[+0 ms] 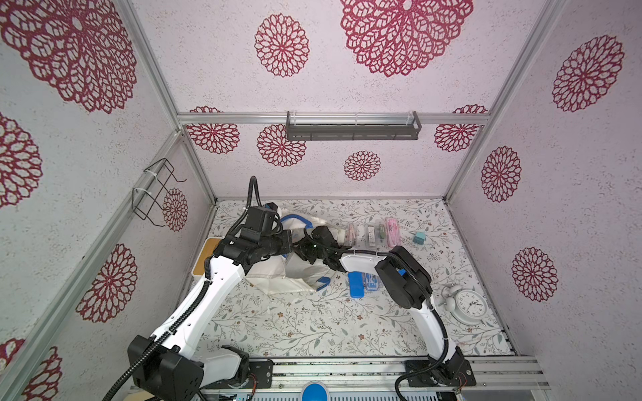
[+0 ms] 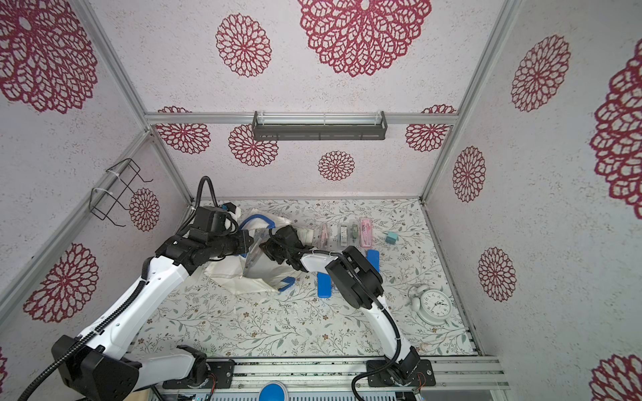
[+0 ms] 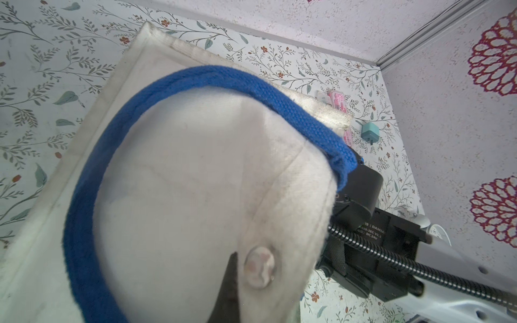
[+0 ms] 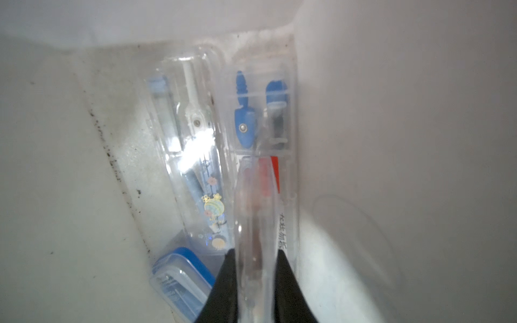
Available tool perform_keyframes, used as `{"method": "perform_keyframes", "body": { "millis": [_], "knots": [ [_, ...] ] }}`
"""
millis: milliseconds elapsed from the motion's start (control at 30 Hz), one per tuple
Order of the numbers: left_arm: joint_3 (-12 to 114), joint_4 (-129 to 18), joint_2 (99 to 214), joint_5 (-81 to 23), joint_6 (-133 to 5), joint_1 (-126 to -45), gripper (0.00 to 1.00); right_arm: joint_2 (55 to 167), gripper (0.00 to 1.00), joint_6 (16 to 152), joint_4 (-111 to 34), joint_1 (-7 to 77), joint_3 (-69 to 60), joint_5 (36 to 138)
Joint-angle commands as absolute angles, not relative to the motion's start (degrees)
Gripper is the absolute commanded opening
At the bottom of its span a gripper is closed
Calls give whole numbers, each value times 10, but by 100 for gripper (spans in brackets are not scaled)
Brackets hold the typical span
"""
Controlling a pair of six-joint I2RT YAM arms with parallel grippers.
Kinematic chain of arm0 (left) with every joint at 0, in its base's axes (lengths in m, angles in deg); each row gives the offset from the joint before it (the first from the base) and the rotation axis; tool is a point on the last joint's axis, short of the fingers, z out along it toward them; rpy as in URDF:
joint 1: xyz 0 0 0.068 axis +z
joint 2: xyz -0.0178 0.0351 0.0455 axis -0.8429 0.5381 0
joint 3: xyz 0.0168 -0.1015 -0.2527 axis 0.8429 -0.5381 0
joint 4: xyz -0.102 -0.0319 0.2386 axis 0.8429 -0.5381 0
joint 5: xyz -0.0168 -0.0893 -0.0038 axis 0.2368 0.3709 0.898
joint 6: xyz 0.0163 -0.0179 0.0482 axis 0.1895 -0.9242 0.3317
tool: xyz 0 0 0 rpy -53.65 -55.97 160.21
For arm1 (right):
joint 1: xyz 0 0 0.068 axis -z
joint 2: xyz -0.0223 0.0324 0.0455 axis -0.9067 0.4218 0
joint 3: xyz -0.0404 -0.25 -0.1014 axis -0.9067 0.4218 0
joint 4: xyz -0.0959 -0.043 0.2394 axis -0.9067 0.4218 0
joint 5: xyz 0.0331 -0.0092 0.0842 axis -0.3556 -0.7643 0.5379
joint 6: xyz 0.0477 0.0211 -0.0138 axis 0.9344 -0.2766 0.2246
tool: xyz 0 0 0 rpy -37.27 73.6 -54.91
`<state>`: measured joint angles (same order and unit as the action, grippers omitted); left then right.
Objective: Take out the compass set from the canvas bag
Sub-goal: Pick up the compass set from the canvas bag, then place the compass set at the center of the board.
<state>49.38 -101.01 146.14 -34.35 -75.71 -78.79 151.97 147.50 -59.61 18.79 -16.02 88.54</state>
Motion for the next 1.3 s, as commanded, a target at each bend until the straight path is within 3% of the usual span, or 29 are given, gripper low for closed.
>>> {"method": "perform_keyframes", "body": {
  "millis": [0, 367, 733, 1033, 1267],
  "knots": [
    [491, -999, 1447, -339, -754, -786, 0, 1431, 10, 1457, -643, 199, -142, 889],
    [497, -988, 1468, -358, -765, -760, 0, 1307, 10, 1427, -641, 209, -11, 911],
    [504, -988, 1484, -371, -763, -740, 0, 1166, 10, 1306, -506, 245, 10, 915],
    [508, -992, 1469, -345, -748, -688, 0, 1049, 10, 1283, -512, 306, 57, 968],
    [506, -1014, 1442, -326, -733, -634, 0, 1003, 11, 1247, -464, 404, 90, 1035]
  ]
}}
